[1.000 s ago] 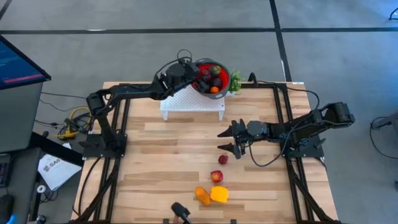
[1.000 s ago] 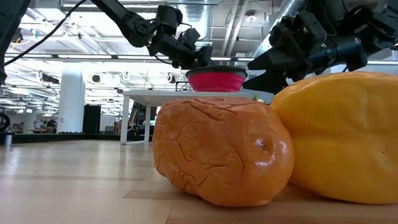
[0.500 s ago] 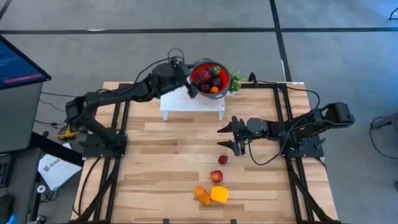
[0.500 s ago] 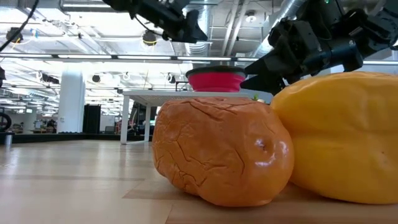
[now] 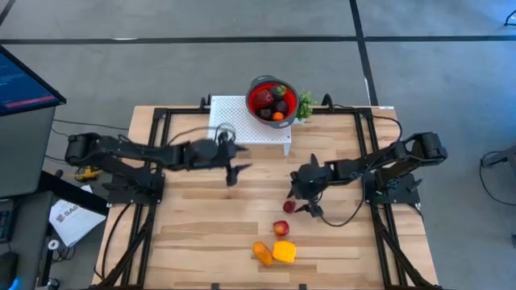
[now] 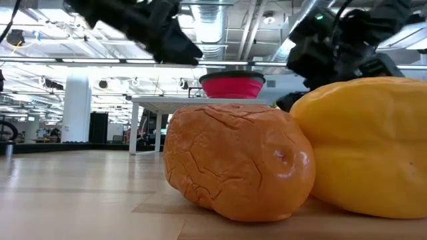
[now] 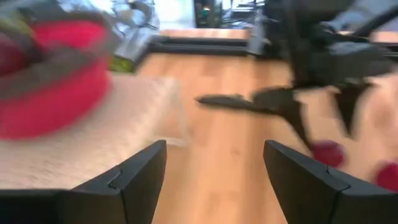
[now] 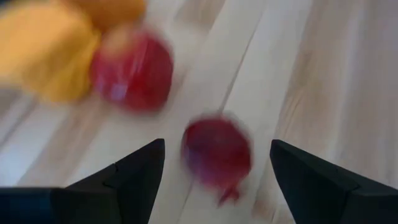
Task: Pick & Place Fruit
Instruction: Put the red pomegranate into the red strainer bowl
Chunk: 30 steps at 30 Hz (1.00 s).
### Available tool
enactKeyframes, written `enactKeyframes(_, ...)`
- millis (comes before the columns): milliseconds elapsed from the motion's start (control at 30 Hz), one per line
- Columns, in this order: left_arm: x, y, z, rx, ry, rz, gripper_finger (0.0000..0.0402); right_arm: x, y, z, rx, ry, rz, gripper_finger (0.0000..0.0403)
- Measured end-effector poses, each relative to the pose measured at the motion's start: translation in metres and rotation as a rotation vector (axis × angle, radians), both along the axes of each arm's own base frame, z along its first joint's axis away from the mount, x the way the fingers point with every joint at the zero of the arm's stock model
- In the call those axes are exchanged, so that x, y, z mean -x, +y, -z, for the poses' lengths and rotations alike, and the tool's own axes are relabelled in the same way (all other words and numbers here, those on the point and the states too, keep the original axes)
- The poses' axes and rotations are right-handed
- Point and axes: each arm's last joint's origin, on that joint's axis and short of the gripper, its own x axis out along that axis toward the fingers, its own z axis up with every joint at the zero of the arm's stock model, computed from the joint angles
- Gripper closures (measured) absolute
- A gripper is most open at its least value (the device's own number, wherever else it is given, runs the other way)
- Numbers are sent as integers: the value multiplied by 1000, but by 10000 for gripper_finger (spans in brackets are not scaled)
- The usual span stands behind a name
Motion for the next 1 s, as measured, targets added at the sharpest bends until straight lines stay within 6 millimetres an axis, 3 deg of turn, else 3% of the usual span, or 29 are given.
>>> enactKeyframes(100, 7, -17, 21, 66, -64, 33, 147, 0, -4, -4, 32, 116, -17, 117)
enactKeyframes(200, 14, -28, 39, 118, -115, 34, 152, -1, -9, -5, 52, 113, -26, 117)
enactKeyframes(400, 28, -34, 59, 188, -148, -16, 161, 10, -10, 20, 53, 109, -23, 117)
enactKeyframes(833, 29, -33, 59, 203, -173, -36, 172, 39, -4, 66, -138, -197, 119, 117)
enactKeyframes(1000, 28, -32, 58, 196, -189, -58, 174, 37, -3, 82, -152, -290, 103, 117)
